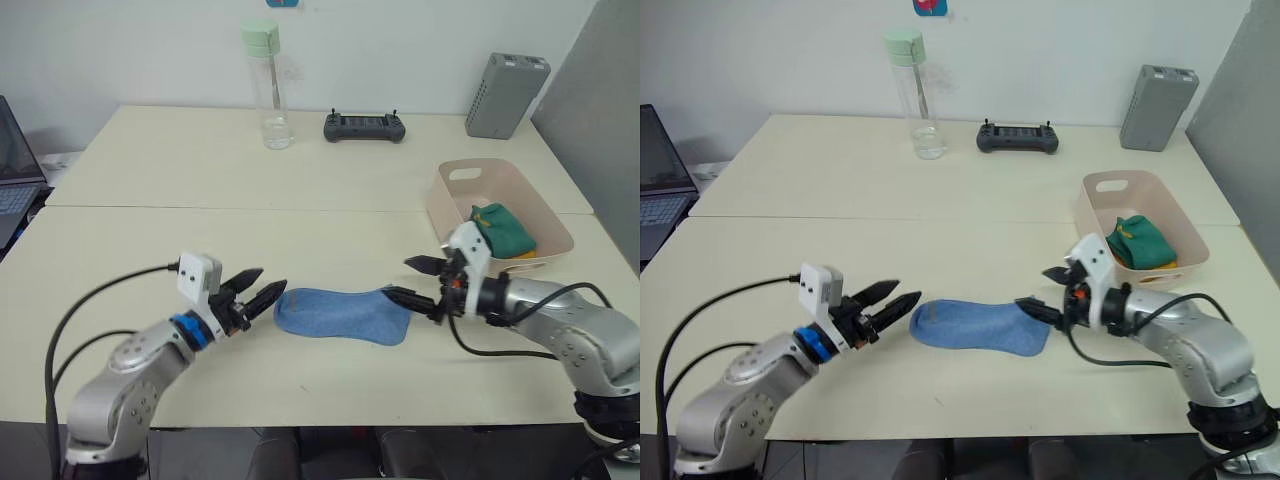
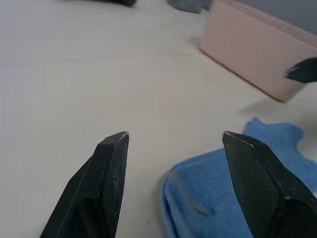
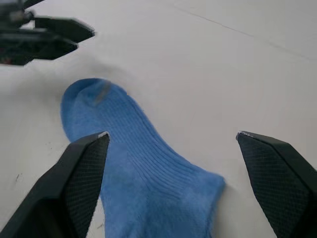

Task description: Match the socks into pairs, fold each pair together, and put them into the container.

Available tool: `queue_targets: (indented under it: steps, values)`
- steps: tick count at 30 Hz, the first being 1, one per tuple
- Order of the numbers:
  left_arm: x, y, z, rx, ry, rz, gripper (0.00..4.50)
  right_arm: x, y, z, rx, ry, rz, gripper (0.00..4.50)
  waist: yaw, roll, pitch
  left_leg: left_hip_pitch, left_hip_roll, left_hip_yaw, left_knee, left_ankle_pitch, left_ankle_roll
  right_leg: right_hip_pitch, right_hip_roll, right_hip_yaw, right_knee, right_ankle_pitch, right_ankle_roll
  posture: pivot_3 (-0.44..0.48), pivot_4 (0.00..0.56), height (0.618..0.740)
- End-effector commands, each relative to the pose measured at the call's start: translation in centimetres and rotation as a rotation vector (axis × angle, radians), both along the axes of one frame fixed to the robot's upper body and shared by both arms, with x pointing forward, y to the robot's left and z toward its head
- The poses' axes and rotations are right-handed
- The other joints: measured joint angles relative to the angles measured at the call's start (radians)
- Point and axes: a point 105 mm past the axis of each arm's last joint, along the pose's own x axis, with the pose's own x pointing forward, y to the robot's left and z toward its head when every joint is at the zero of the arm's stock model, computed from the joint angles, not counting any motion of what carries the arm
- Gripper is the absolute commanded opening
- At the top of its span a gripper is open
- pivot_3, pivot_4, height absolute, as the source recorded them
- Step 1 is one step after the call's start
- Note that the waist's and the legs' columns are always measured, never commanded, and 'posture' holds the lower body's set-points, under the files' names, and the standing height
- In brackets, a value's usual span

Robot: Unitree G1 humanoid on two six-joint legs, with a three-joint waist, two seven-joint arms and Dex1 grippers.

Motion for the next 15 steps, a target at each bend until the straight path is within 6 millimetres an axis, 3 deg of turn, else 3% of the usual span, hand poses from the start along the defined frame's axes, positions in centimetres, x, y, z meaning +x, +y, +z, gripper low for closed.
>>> queue_targets:
  steps: [1,5,9,10,15]
  values:
    - [-1.1,-3.3,-0.3,0.163,-0.083,-0.27,2.52,-0.1,2.1,-0.6,-0.057,-0.106,0.113,3.18,0.002,0.0,0.0,0.0,0.0,0.001,-0.001,0.0,0.0,0.002,0.0,0.0,-0.001,0.0,0.0,0.0,0.15,0.74]
    - [-0.7,-4.4,-2.3,0.314,-0.124,-0.409,1.25,0.2,3.6,-2.0,-0.059,-0.119,0.185,1.7,0.002,0.0,0.0,0.0,0.0,0.001,-0.004,0.0,0.0,0.003,0.0,0.0,-0.002,0.0,0.0,0.0,0.15,0.74]
    - [0.6,-5.2,-3.4,0.372,-0.152,-0.442,0.01,1.1,3.6,-4.5,-0.15,-0.111,0.188,0.23,0.002,0.0,0.0,-0.001,0.0,0.001,-0.006,0.0,0.0,0.002,0.0,-0.001,0.001,0.001,0.002,0.0,0.15,0.74]
    - [0.7,-5.1,-3.9,0.394,-0.146,-0.449,0.0,1.0,3.3,-5.2,-0.181,-0.105,0.197,0.03,0.003,0.0,0.0,0.0,0.0,0.0,-0.006,0.0,0.0,0.002,0.0,-0.001,0.001,0.001,0.002,0.0,0.15,0.74]
    - [1.1,-2.8,-5.7,0.503,-0.11,-0.423,0.0,0.0,1.1,-6.4,-0.243,-0.092,0.199,0.03,0.003,0.0,0.0,0.0,0.0,0.0,-0.008,0.0,0.0,0.002,0.0,-0.001,0.001,0.0,0.003,0.0,0.15,0.74]
